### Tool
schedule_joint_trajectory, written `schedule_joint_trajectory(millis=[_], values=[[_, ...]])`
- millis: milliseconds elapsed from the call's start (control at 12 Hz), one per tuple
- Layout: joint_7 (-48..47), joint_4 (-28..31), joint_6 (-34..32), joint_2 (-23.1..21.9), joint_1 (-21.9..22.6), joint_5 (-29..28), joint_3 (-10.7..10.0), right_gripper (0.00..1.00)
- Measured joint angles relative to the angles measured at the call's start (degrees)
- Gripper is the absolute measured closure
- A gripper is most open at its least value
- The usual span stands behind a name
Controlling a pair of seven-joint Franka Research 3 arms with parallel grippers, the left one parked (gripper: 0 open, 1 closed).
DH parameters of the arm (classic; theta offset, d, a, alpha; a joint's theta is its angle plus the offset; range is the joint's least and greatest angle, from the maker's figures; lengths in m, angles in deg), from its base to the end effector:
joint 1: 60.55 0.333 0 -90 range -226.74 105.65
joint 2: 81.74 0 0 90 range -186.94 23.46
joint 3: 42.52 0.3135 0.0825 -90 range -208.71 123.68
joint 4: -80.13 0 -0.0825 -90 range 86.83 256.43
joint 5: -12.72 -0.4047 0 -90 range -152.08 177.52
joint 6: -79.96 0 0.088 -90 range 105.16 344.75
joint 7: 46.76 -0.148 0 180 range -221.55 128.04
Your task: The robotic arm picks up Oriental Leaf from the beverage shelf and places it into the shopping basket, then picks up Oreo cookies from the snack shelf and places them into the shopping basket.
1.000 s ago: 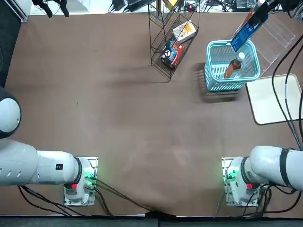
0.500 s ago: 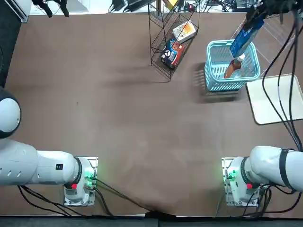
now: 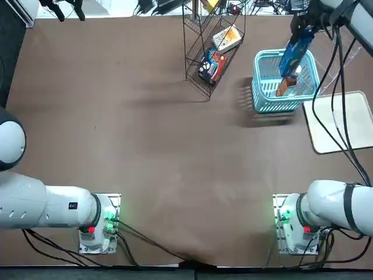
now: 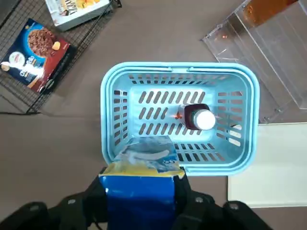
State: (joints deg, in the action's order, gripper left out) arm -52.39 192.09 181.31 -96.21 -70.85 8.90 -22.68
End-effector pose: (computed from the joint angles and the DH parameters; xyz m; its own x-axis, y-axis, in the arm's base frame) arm 0.5041 0.1056 0.5359 0.9973 0.0492 0.0550 0.0485 -0.9987 0.0136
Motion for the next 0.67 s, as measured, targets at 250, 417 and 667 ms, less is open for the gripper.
schedule_joint_trajectory(millis=[250,417,667], values=[[-0.44,3.35,4.77,0.79,-0.08,0.17,0.00,0.44],[-0.47,6.19,8.97,1.61,-0.08,0.17,0.01,0.44],[-0.47,10.42,15.77,3.62,-0.06,0.17,0.16,0.44]])
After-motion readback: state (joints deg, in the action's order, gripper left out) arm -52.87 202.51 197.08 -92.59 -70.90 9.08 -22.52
